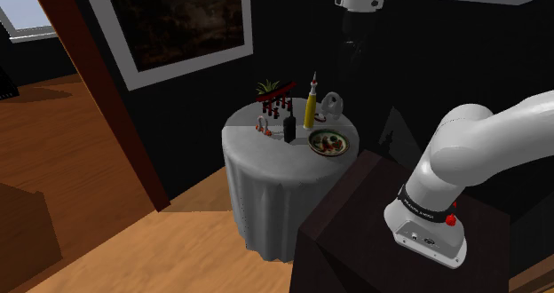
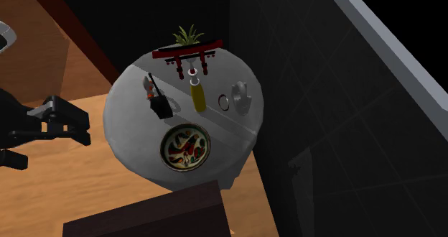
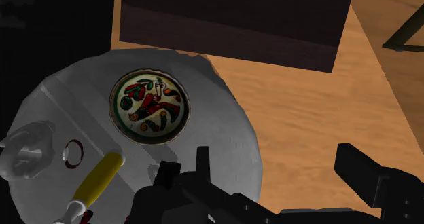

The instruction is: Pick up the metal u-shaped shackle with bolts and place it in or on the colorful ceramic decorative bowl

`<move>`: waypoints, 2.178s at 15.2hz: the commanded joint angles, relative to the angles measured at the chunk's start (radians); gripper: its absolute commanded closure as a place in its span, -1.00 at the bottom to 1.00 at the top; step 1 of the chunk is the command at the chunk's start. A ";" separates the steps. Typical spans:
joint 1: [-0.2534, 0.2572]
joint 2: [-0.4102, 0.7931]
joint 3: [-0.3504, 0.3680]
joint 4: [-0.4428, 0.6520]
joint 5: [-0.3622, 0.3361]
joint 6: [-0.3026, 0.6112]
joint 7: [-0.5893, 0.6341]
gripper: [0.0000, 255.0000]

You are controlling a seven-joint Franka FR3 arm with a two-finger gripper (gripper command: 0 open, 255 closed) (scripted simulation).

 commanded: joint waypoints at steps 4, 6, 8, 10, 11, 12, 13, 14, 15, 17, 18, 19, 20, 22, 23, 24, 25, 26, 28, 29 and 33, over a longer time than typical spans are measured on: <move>-0.025 0.028 -0.044 -0.046 -0.038 0.095 -0.040 -1.00; -0.041 0.054 -0.075 -0.071 -0.062 0.161 -0.066 -1.00; -0.057 0.086 -0.106 -0.090 -0.085 0.228 -0.092 -1.00; -0.072 0.125 -0.139 -0.104 -0.105 0.296 -0.117 -1.00; -0.079 0.147 -0.155 -0.108 -0.115 0.331 -0.130 -1.00; -0.086 0.170 -0.172 -0.112 -0.123 0.365 -0.143 -1.00; -0.092 0.194 -0.188 -0.113 -0.131 0.400 -0.156 -1.00; -0.098 0.220 -0.205 -0.114 -0.137 0.434 -0.169 -1.00; -0.103 0.247 -0.222 -0.113 -0.143 0.468 -0.183 -1.00; -0.111 0.305 -0.255 -0.106 -0.149 0.536 -0.211 -1.00; -0.115 0.335 -0.272 -0.101 -0.150 0.570 -0.226 -1.00; -0.117 0.367 -0.290 -0.094 -0.149 0.603 -0.241 -1.00; -0.119 0.400 -0.307 -0.086 -0.146 0.635 -0.258 -1.00; -0.120 0.467 -0.341 -0.065 -0.133 0.698 -0.294 -1.00; -0.119 0.502 -0.358 -0.053 -0.122 0.728 -0.315 -1.00; -0.118 0.538 -0.376 -0.040 -0.108 0.757 -0.337 -1.00; -0.117 0.575 -0.392 -0.025 -0.091 0.786 -0.361 -1.00; -0.115 0.612 -0.408 -0.008 -0.070 0.813 -0.386 -1.00; -0.112 0.689 -0.437 0.028 -0.017 0.862 -0.445 -1.00; -0.112 0.729 -0.449 0.048 0.016 0.884 -0.478 -1.00; -0.134 0.891 -0.469 0.145 0.179 0.952 -0.627 -1.00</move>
